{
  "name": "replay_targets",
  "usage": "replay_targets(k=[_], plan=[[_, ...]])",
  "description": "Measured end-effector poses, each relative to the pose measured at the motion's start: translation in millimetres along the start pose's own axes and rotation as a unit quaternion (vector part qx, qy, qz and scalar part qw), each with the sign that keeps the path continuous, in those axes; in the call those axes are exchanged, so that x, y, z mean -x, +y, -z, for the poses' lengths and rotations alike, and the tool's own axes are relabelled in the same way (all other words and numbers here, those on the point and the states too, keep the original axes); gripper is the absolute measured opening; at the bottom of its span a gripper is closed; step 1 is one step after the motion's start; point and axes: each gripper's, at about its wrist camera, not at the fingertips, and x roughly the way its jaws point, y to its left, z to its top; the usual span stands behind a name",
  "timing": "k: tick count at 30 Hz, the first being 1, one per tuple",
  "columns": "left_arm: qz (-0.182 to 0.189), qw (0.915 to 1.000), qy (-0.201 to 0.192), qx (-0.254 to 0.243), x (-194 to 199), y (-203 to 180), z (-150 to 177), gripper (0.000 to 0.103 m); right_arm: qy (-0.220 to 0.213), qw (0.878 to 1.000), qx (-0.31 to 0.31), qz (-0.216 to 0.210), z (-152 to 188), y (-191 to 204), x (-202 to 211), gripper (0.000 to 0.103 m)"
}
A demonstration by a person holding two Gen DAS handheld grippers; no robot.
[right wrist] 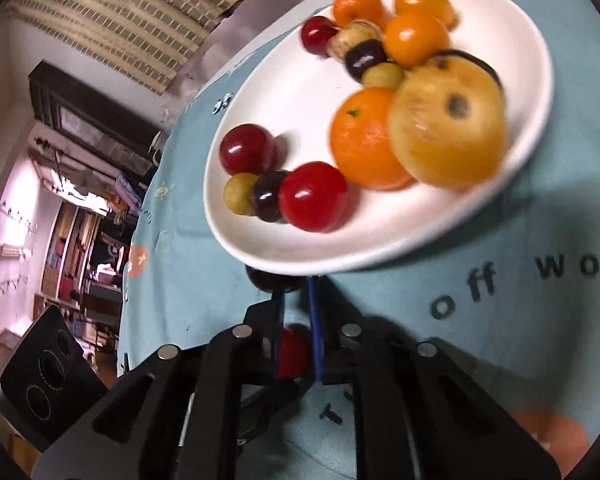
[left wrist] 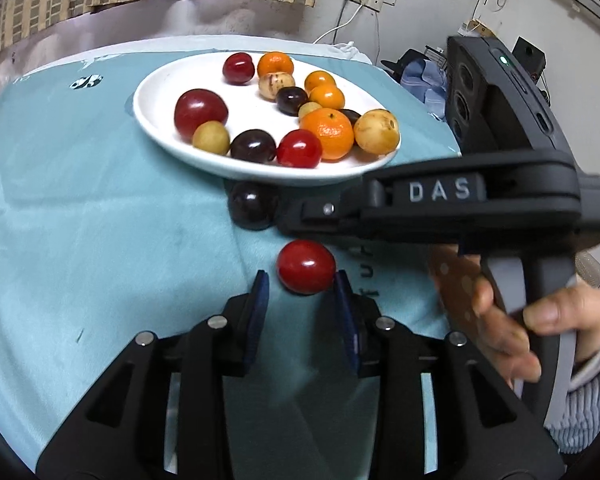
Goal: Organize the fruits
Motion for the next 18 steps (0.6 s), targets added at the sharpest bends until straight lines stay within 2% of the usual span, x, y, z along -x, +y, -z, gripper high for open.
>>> replay_targets(k=[3,5,6,7,9,12,14,16,18], plan=[[0.002,1.0000,-0.001,-0.003,3.4,-0.6,3.8,0.035,-0.008,1.000,0.011,0.000,4.4,4.7,1.8,0.015],[0.003,1.0000,0.000,-0.009,2.1,-3.5,3.3,0.035,-0.009,1.000,0.005,-0.021,5.9,1.5,3.4,0.029],[0.004,0.9999,0.001,-0.012,1.4,-4.4,3.7,0.035,-0.014,0.999,0.003,-0.033,7.9,1.1,6.9,0.046],[0.004,0.9999,0.002,-0.014,0.1,-5.3,4.0,0.036,-0.018,0.999,0.006,-0.027,5.5,3.7,8.3,0.051],[0.002,0.9998,0.003,-0.019,-1.6,-7.0,3.1,0.038,-0.047,0.999,0.018,0.000,0.6,12.3,11.0,0.052],[0.001,0.9997,0.002,-0.022,-2.0,-8.6,3.1,0.040,-0.022,0.999,0.031,0.004,-6.1,18.3,-4.2,0.057],[0.001,0.9997,0.002,-0.022,-2.7,-8.5,2.2,0.040,-0.026,0.999,0.037,0.012,-10.5,24.0,-9.5,0.057],[-0.005,0.9996,0.003,-0.028,-3.7,-10.4,1.3,0.040,-0.019,0.999,0.040,0.014,-14.3,29.9,-13.2,0.064],[-0.008,0.9995,0.001,-0.031,-2.8,-11.0,0.3,0.040,-0.011,0.997,0.077,0.030,-11.3,38.7,-15.7,0.065]])
